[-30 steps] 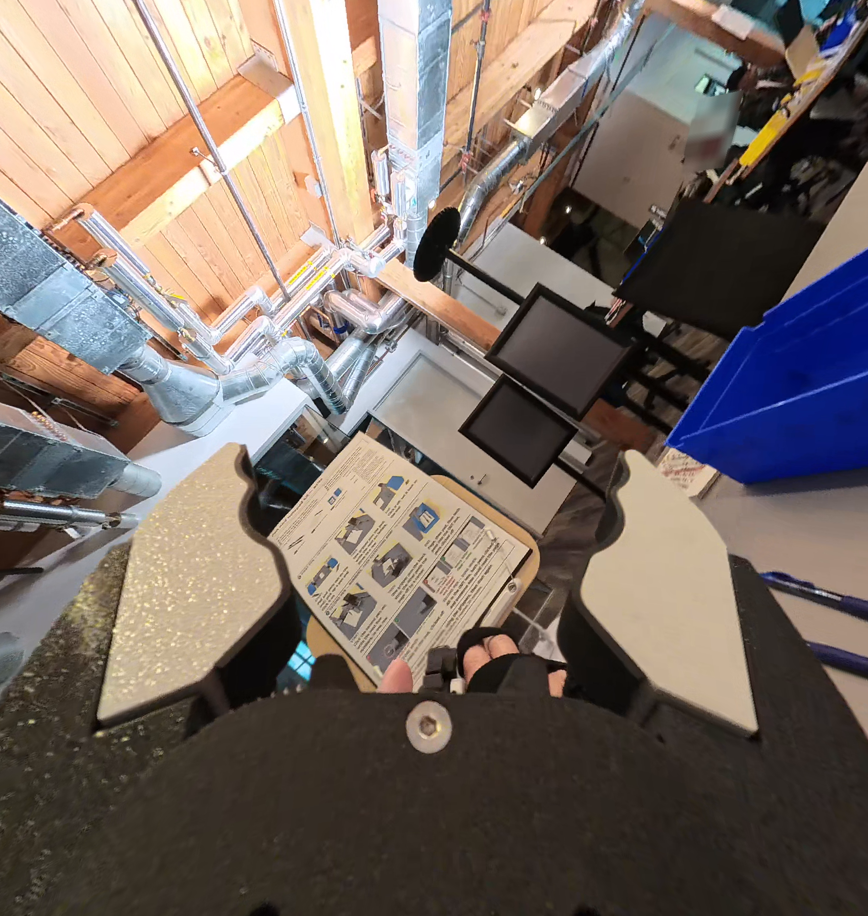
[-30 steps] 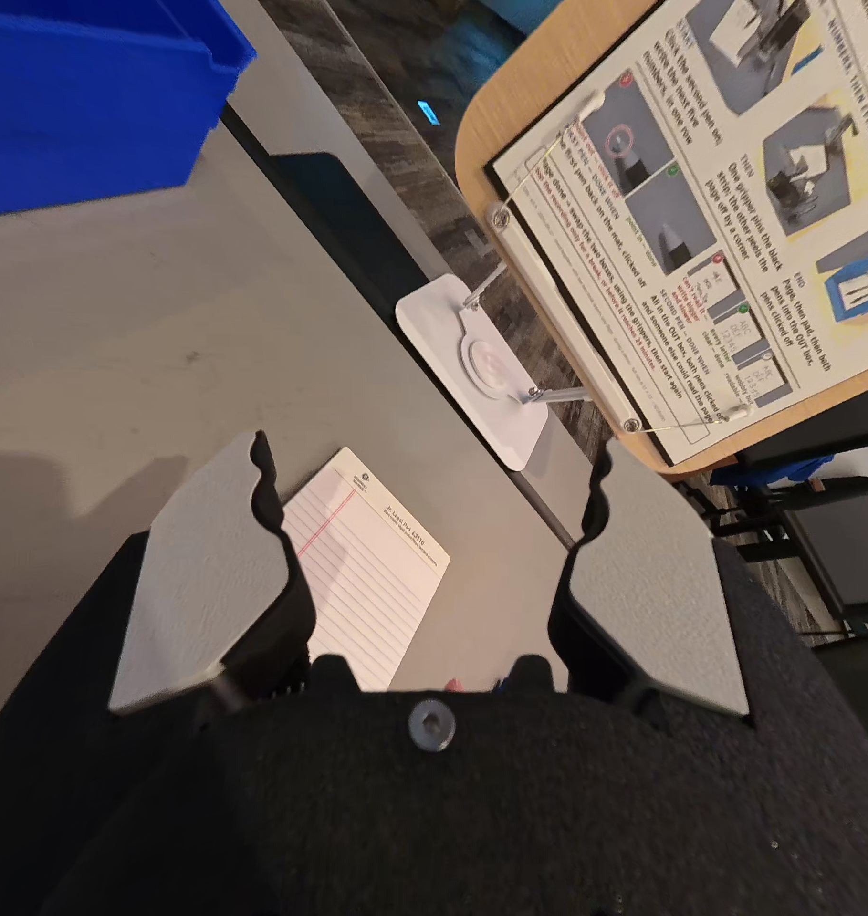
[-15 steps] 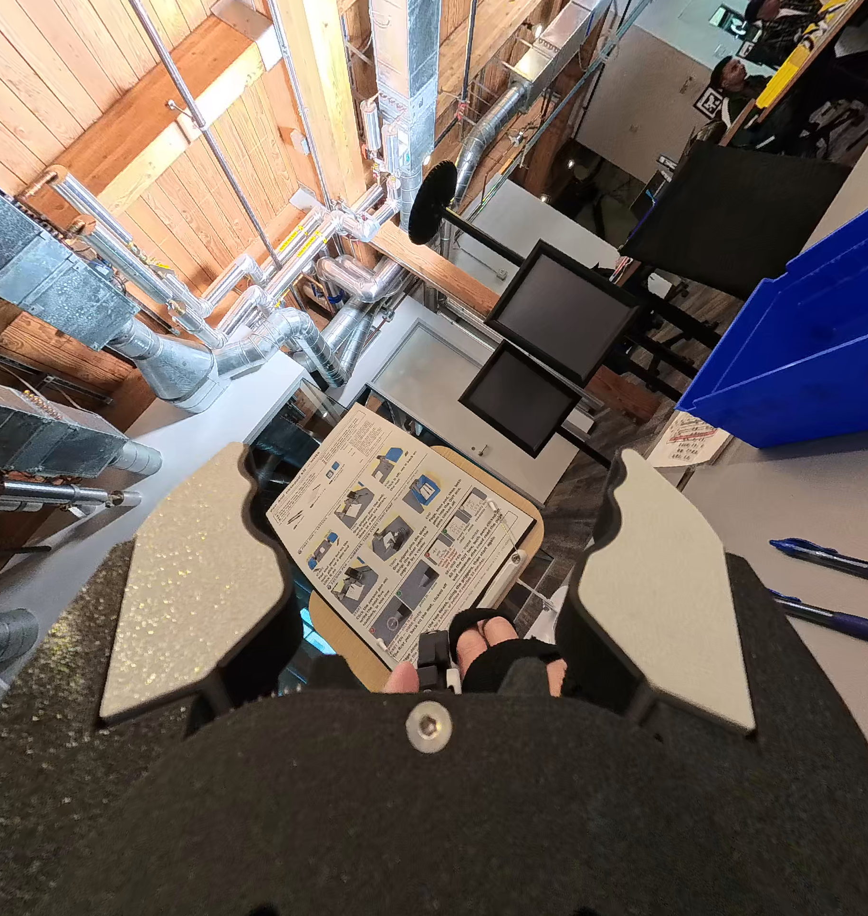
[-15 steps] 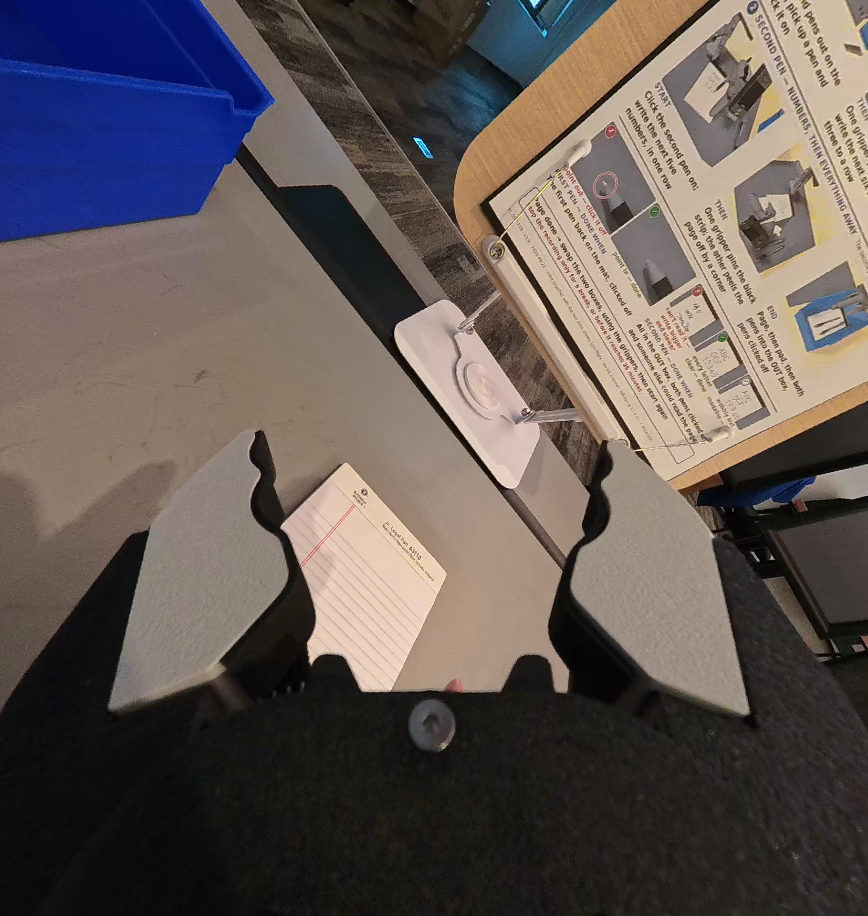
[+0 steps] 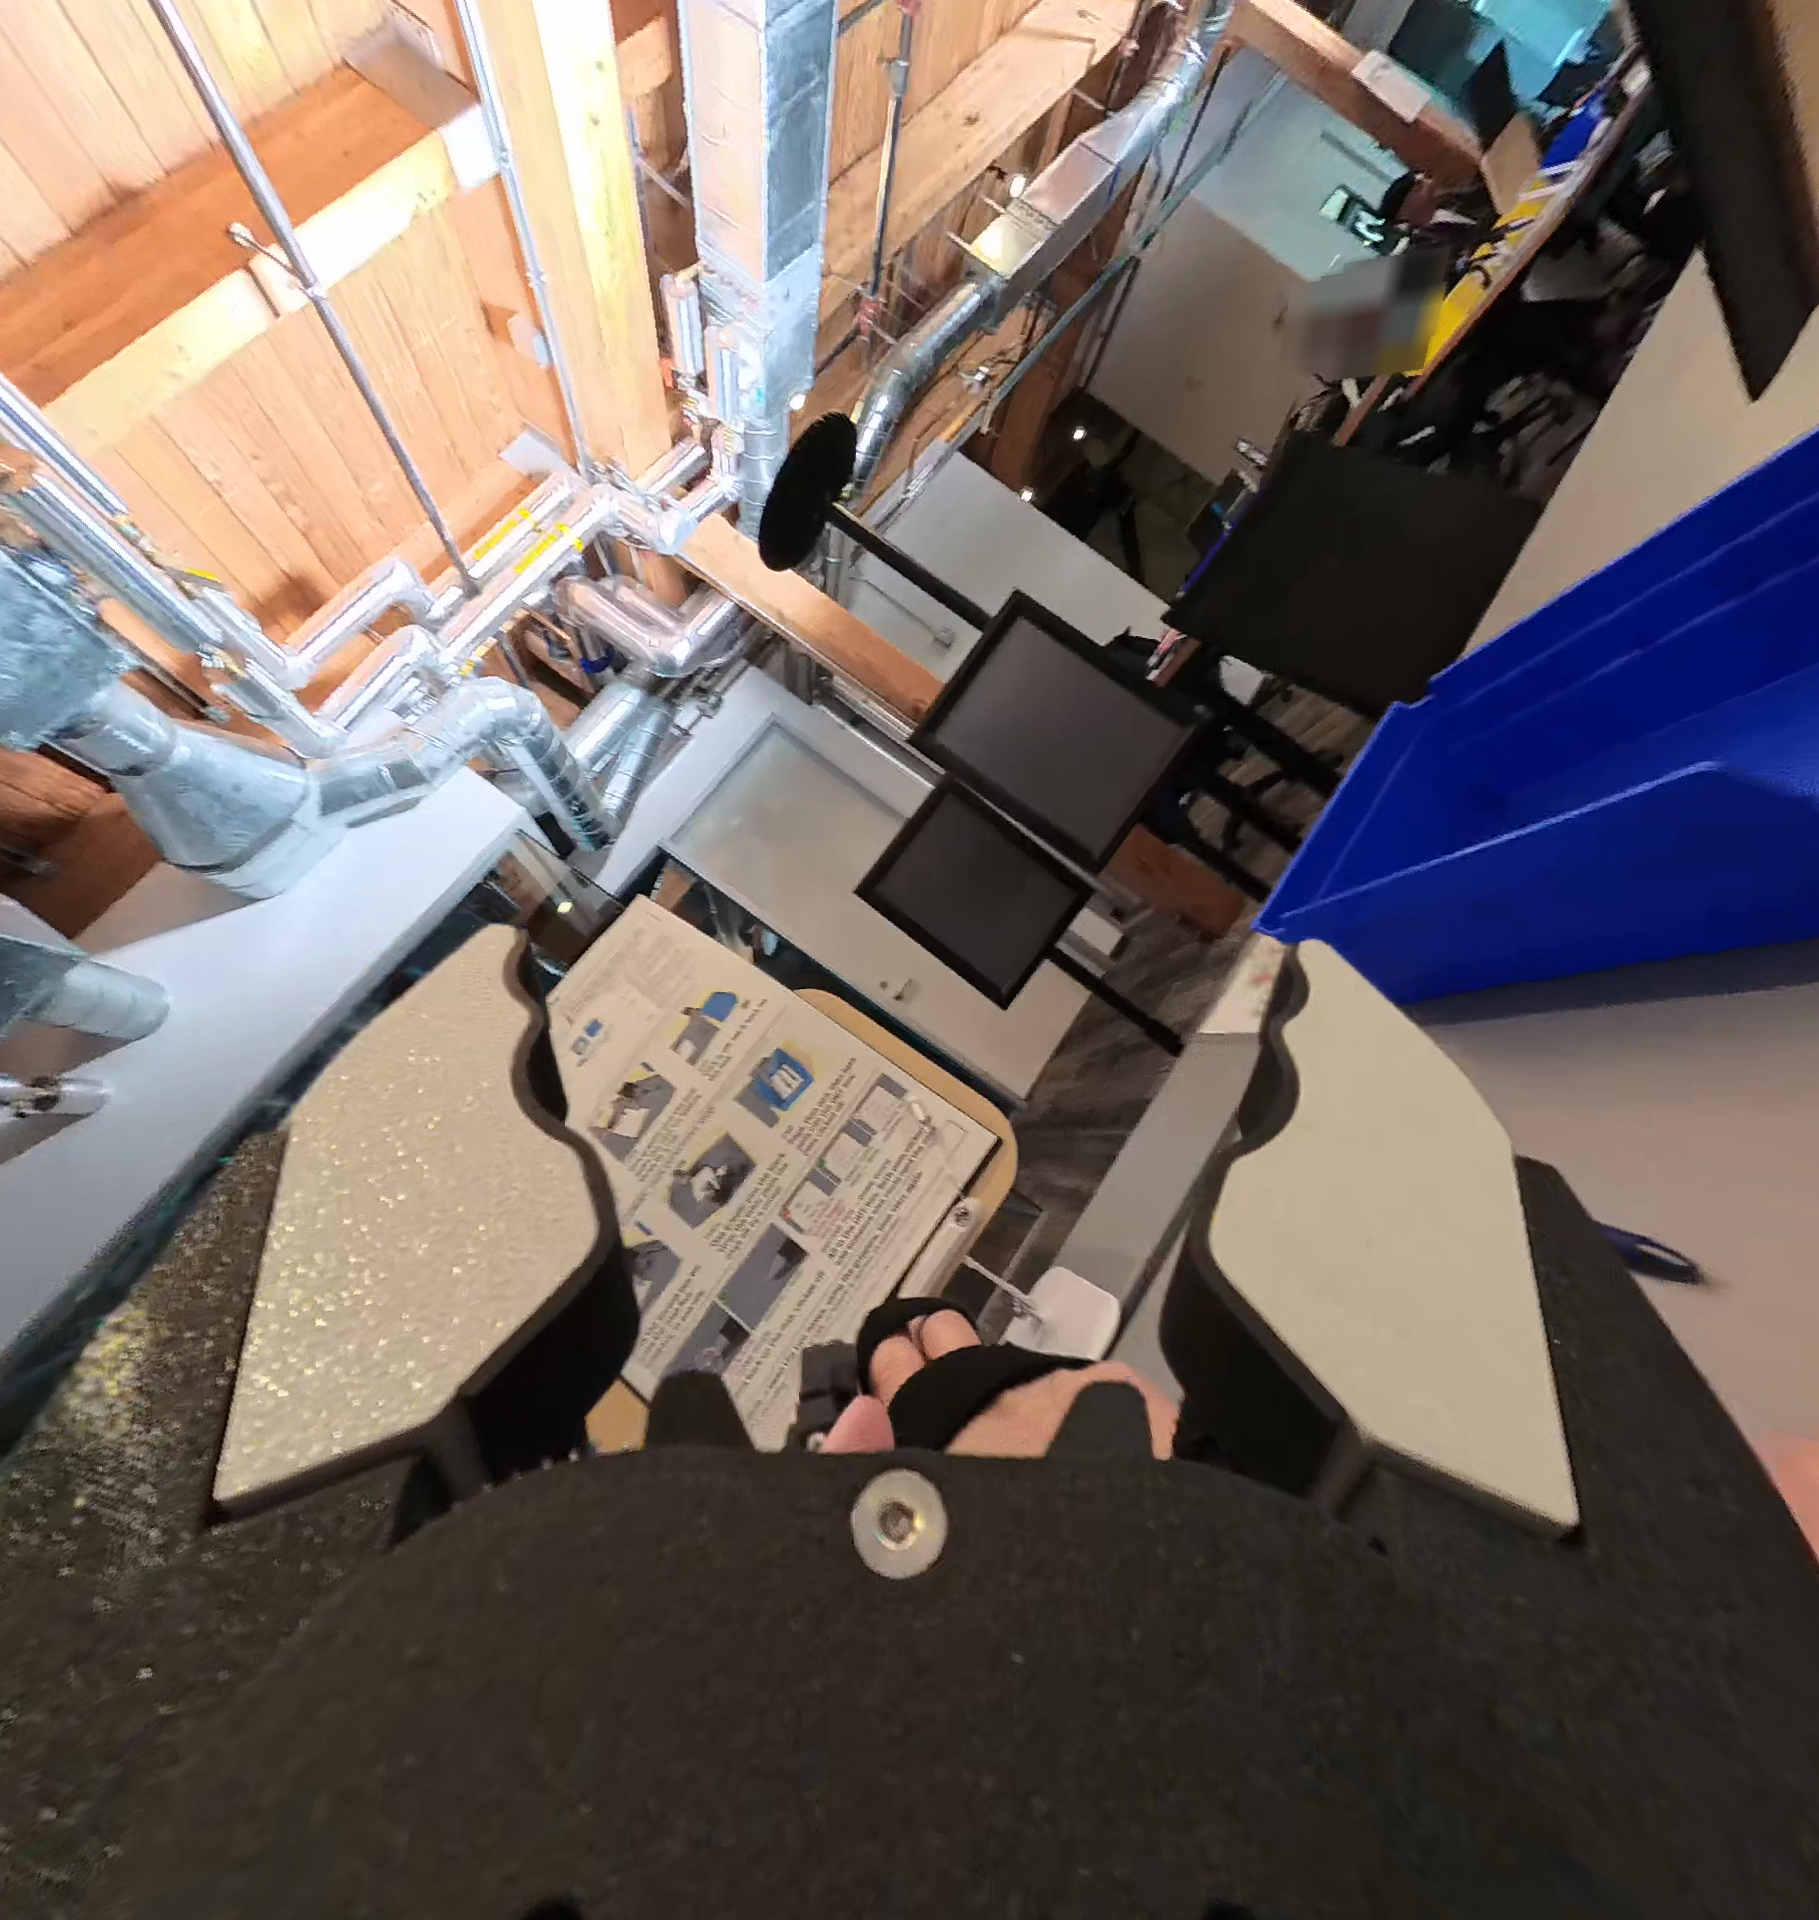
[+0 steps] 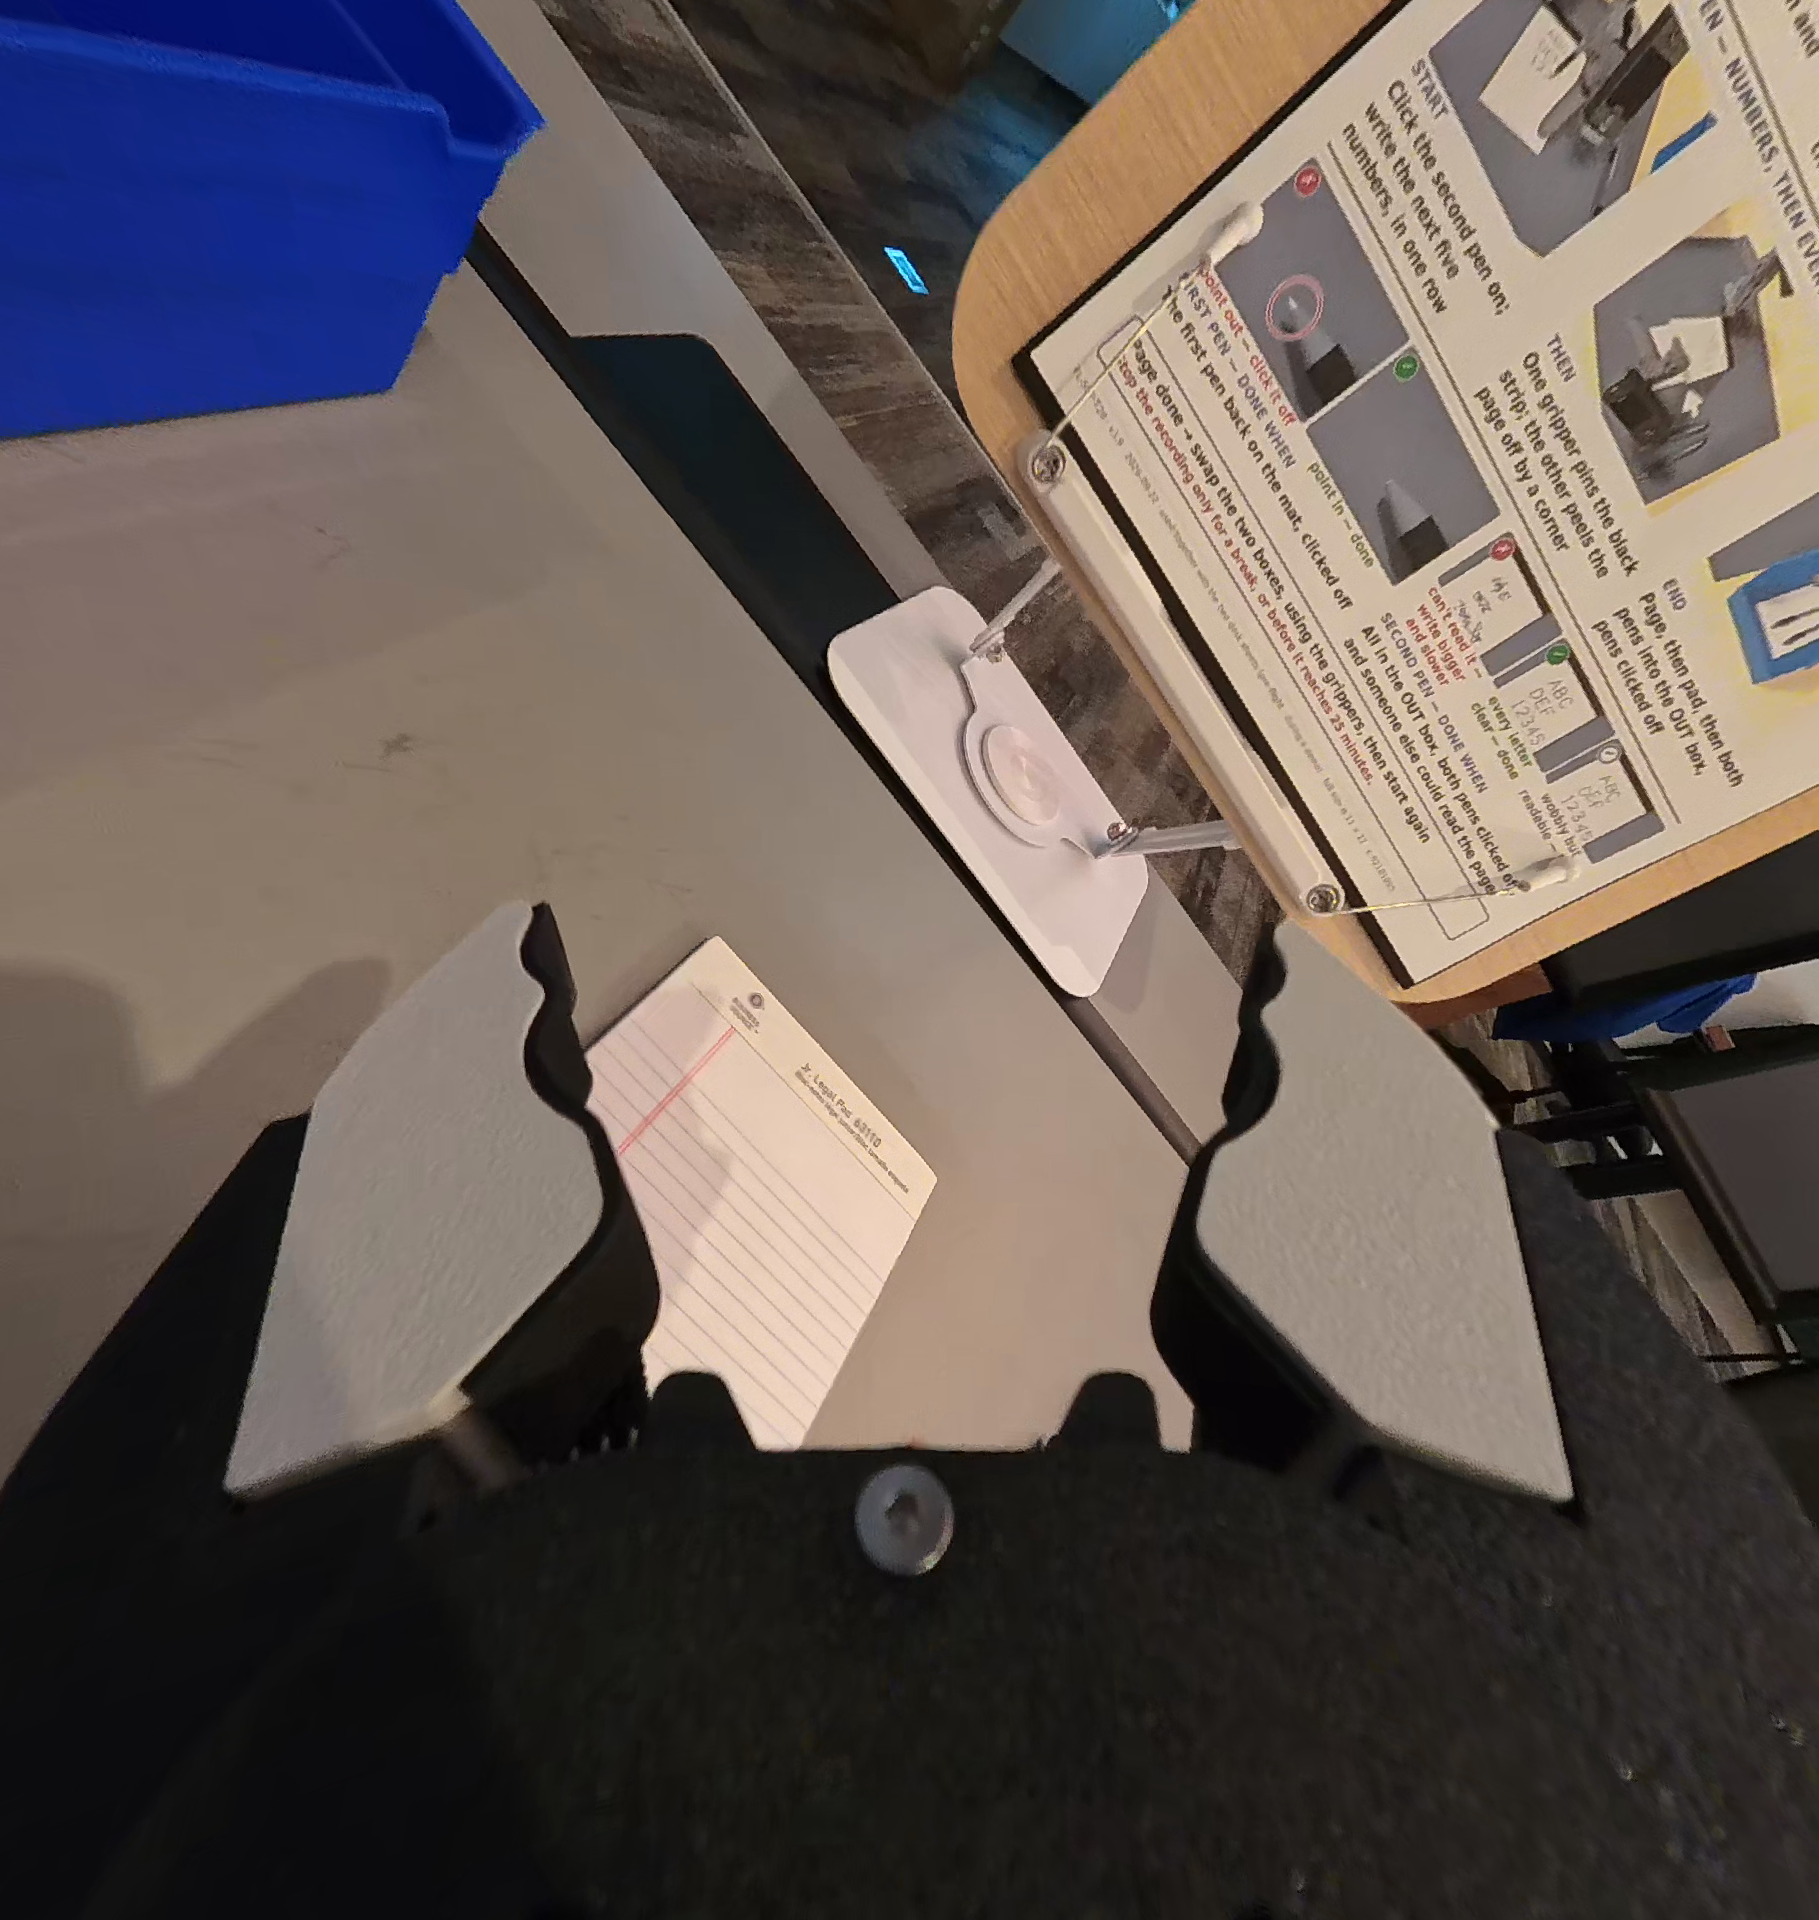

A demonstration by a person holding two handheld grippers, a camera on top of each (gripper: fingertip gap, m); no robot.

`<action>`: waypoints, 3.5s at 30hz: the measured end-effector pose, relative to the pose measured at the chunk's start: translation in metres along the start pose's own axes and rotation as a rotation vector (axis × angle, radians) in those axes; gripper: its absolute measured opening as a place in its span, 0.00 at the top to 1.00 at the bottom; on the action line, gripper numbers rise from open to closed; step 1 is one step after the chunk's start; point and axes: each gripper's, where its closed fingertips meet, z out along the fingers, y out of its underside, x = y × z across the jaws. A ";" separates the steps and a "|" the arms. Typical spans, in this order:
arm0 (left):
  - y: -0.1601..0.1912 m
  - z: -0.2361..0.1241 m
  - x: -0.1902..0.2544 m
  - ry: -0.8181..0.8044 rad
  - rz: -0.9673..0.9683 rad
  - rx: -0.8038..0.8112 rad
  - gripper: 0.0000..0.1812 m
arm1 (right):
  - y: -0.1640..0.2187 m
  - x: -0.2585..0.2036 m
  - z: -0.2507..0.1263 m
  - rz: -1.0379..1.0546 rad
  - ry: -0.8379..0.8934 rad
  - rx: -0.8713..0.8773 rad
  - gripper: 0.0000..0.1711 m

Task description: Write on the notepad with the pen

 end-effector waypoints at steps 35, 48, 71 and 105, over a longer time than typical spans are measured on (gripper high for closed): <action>0.273 -0.006 -0.139 -0.075 -0.793 -0.559 0.53 | 0.122 0.225 -0.076 0.589 -0.151 0.385 0.61; 0.290 -0.022 -0.171 -0.181 -0.792 -0.552 0.57 | 0.109 0.262 -0.073 0.528 -0.054 0.386 0.61; 0.293 -0.025 -0.174 -0.114 -0.865 -0.541 0.58 | 0.132 0.263 -0.071 0.613 -0.078 0.360 0.67; 0.276 -0.017 -0.154 0.009 -0.949 -0.527 0.64 | 0.103 0.252 -0.100 0.528 -0.157 0.454 0.74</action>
